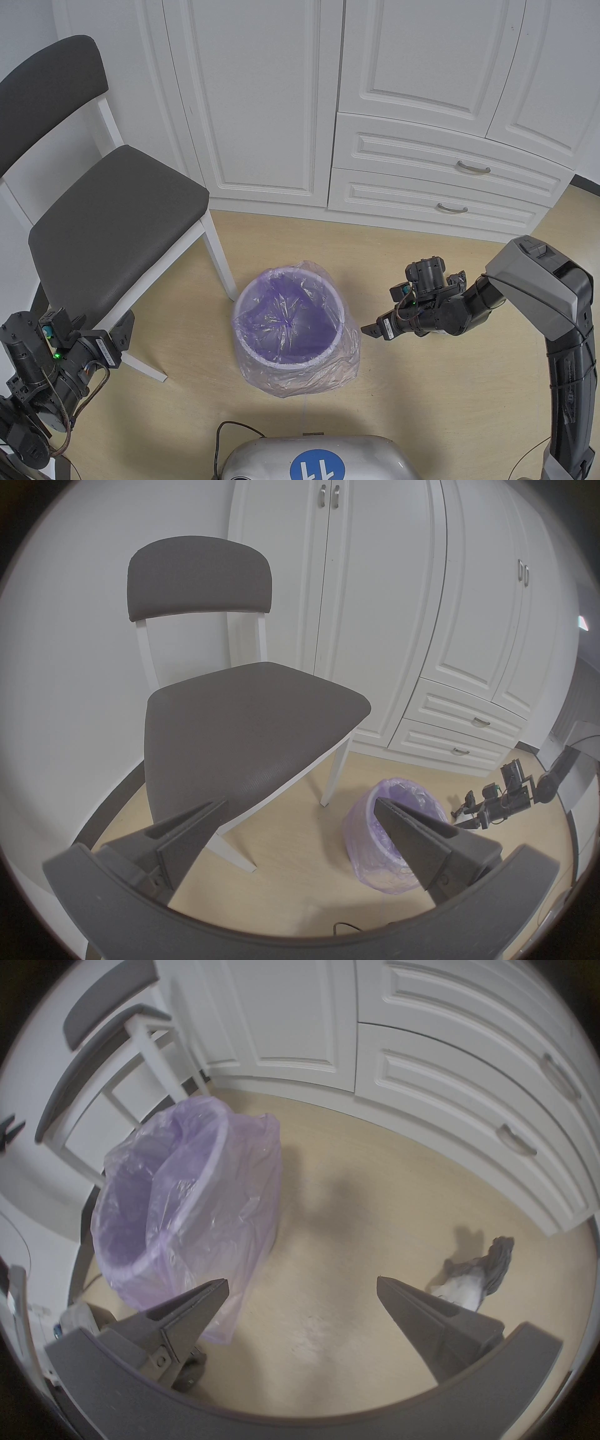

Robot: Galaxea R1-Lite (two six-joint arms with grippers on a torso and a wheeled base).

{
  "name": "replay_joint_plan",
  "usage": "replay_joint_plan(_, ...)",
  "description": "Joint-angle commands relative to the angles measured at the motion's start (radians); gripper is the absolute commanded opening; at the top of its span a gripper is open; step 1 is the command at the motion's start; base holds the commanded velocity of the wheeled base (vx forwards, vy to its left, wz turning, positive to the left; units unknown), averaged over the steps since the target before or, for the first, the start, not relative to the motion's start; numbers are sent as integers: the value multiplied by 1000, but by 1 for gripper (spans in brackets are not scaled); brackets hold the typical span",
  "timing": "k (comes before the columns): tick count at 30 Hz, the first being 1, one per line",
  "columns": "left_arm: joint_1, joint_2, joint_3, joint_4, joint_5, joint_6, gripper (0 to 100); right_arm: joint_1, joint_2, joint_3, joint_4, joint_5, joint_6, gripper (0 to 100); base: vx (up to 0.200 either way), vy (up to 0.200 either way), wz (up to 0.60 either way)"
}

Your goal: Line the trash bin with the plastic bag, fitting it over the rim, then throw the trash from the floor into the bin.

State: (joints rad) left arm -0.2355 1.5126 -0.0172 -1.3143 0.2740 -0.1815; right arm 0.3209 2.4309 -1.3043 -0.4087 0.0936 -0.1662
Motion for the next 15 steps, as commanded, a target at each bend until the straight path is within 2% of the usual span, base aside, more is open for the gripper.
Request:
replay_joint_plan(1,1,35,17,-17,1,5,100,24,82,-73,-1,15,82,100,0,0,0)
replay_joint_plan(3,1,48,17,-45,1,10,100,21,89,-90,-7,64,129,100,0,0,0)
replay_joint_plan(5,2,51,17,-51,1,10,100,18,91,-92,-7,78,137,100,0,0,0)
replay_joint_plan(6,2,52,17,-69,2,17,100,10,102,-98,-9,113,155,100,0,0,0)
replay_joint_plan(15,21,51,14,-72,2,34,100,-3,171,-145,5,106,159,100,0,0,0)
